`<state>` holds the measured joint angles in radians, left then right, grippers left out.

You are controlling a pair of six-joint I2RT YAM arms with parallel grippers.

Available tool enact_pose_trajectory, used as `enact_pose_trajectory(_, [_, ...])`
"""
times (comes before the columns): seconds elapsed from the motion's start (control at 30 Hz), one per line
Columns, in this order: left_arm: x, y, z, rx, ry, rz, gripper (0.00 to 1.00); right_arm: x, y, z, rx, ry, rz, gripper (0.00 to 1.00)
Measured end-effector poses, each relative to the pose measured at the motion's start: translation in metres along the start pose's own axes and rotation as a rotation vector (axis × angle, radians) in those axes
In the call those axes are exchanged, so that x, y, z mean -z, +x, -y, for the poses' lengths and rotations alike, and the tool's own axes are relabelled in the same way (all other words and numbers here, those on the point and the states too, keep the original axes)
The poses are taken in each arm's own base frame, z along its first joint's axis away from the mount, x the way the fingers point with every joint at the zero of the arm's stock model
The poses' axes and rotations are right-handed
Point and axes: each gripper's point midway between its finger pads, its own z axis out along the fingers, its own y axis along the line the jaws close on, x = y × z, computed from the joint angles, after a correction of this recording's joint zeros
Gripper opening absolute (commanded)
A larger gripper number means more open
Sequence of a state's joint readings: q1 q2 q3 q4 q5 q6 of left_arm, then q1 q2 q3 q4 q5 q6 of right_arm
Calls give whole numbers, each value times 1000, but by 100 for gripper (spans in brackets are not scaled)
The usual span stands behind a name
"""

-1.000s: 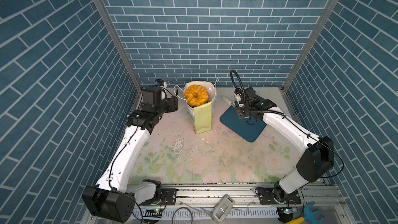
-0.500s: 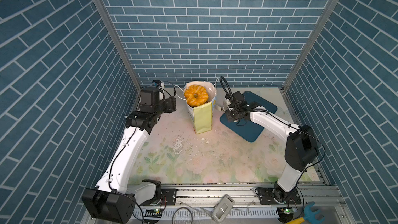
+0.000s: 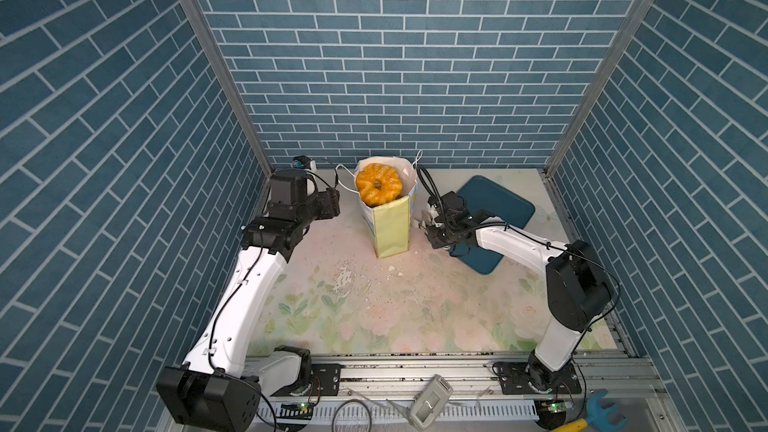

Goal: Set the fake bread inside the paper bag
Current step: 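Lower the right gripper beside the bag and release the tongs onto the table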

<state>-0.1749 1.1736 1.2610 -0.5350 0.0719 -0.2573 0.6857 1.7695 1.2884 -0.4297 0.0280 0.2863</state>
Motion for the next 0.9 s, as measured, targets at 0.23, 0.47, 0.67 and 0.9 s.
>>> enact_pose_trajectory(0.23, [0, 0, 0, 0, 3, -2, 71, -3, -2, -11, -2, -56, 8, 40])
enact_pose_trajectory(0.47, [-1, 1, 0, -1, 1, -4, 71, -14, 2, -33, 19, -136, -21, 40])
enact_pose_trajectory(0.67, [-2, 5, -1, -1, -2, -11, 71, -15, 3, -44, 42, -153, -23, 40])
enact_pose_trajectory(0.9, [-3, 5, -1, -1, -3, -13, 71, -15, 3, -42, 45, -138, -20, 40])
